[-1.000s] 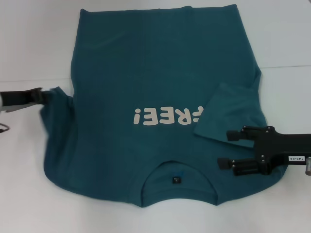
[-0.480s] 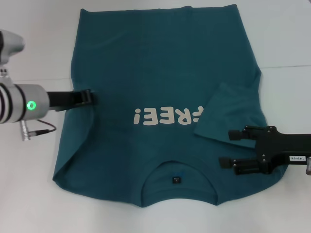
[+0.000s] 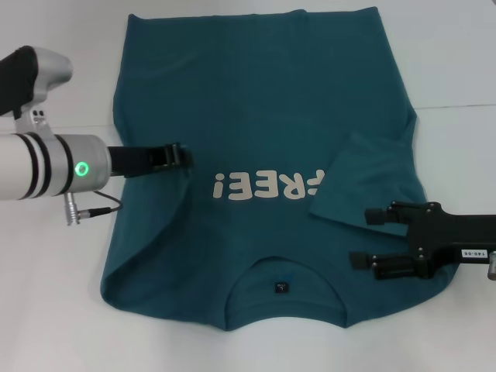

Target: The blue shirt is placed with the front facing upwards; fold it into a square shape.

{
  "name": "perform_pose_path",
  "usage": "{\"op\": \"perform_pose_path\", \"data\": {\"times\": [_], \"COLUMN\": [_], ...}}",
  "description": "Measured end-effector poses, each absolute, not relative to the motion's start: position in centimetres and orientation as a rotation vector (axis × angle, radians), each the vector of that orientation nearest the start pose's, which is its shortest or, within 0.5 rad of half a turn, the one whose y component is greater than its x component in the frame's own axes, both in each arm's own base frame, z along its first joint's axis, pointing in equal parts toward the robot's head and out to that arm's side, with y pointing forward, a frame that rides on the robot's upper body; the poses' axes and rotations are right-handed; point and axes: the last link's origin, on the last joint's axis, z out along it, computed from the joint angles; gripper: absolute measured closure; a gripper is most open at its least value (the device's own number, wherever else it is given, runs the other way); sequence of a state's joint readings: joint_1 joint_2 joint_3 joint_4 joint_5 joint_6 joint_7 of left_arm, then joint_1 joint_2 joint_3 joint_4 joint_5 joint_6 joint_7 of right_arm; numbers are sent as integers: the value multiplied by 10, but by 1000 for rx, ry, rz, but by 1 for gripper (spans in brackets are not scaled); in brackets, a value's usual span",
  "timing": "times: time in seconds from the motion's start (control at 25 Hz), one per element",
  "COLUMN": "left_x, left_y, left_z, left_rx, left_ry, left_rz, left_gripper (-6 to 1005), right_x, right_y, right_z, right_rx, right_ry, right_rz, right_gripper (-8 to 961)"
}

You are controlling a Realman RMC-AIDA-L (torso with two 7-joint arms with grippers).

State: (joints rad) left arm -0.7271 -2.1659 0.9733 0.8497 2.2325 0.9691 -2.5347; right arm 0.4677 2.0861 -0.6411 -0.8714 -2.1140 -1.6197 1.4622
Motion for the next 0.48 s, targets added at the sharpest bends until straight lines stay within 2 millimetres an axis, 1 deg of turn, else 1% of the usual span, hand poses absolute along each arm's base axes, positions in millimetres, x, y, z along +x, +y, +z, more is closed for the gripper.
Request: {"op": "perform_pose_path", "data": {"times": [0.2, 0.48], "left_x": [-184, -186], "left_y": [429, 431], "left_z": [-32, -36], "left_rx": [-2201, -2182], "left_ry": [-1459, -1455], "left_rz": [-507, -506], "left_gripper": [968, 967], "right_x": [277, 278], "right_y": [322, 320], "right_z": [32, 31], "right_rx": [-2709, -2711], "right_ry": [611, 620], "right_rz": [529, 531], "right_gripper": [12, 12]}}
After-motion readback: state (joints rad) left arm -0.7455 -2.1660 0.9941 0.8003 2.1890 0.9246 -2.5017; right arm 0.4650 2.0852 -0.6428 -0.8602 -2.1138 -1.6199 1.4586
